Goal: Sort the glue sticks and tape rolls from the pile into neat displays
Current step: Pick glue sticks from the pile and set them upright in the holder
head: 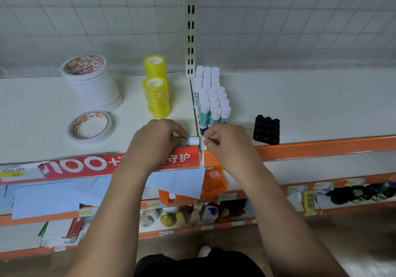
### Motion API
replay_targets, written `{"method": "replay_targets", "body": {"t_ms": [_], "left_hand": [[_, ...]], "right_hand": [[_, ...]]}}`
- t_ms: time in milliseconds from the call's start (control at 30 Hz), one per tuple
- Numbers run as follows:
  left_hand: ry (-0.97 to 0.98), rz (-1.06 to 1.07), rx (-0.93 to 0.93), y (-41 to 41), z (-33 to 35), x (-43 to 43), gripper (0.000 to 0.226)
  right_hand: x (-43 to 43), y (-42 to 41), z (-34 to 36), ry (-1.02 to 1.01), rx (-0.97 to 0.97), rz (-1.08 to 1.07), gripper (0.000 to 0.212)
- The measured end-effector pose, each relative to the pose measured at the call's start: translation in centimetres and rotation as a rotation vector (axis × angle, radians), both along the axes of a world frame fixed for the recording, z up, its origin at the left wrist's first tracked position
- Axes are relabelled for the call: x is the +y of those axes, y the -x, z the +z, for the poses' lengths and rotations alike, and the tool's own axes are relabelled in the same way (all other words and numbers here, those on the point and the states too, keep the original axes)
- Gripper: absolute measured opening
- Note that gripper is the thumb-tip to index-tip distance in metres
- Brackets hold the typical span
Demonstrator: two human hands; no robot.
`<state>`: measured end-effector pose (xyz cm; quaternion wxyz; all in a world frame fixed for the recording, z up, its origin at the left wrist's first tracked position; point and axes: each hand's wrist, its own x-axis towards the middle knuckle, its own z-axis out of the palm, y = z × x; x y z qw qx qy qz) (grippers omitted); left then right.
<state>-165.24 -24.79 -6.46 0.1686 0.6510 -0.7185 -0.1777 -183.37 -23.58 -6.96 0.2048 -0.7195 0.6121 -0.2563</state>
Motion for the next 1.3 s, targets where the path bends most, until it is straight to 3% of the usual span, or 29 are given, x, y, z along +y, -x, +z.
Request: {"method": "replay_targets", "body": {"t_ms": [267,600,867,1100,1300], "left_hand": [[0.008,-0.113,0.069,-0.1,-0.3,-0.3,0.018],[-0.016,-0.189,0.133,-1.1,-0.1,-1.2,0.028],[0.033,-0.25,0.133,-0.8,0.0,-1.4,0.014],[0.079,-0.296,0.111,-0.6,0.5,-1.5,0.033],[0.137,-0.268,0.182,0.4,0.6,-1.9,0.018]], "right_hand": [[0.2,-1.4,-0.2,-0.076,-0.032,-0.083,0.026],[0.0,-1.5,-0.1,-0.054,-0.027,-0.184,0.012],[0.0,-1.6,-0.2,-0.024,-0.061,-0.225,0.011],[-0.1,-1.6,0.1,-0.018,-0.159,-0.206,0.009],[-0.3,0.0,0.1,-0.047,0.033,-0.269,0.017]]}}
